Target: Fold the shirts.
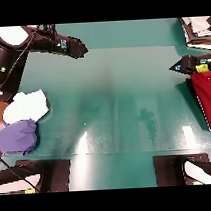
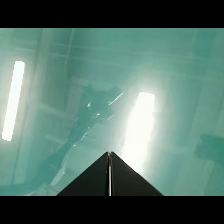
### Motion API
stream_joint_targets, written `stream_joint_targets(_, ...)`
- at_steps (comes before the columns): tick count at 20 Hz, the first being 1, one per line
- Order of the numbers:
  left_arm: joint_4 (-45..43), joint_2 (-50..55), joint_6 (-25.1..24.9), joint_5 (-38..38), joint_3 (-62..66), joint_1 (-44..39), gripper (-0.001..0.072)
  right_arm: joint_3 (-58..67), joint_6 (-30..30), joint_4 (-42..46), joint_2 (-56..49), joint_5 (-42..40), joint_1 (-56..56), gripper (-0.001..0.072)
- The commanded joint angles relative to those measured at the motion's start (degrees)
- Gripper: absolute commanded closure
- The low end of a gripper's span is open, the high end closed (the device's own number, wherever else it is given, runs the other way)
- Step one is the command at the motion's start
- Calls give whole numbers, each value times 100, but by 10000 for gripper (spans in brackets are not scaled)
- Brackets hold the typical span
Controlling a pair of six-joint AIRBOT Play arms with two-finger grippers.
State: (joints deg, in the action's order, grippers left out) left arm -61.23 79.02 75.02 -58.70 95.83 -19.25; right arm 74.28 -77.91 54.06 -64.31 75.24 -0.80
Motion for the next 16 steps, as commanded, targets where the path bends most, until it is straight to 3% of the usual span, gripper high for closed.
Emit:
stream_joint_targets(1,0,0,-2,22,0,0,680,4,0,-2,4,-7,-4,693)
stream_joint_targets(16,63,2,-9,138,0,0,681,0,-2,-4,7,341,-4,693)
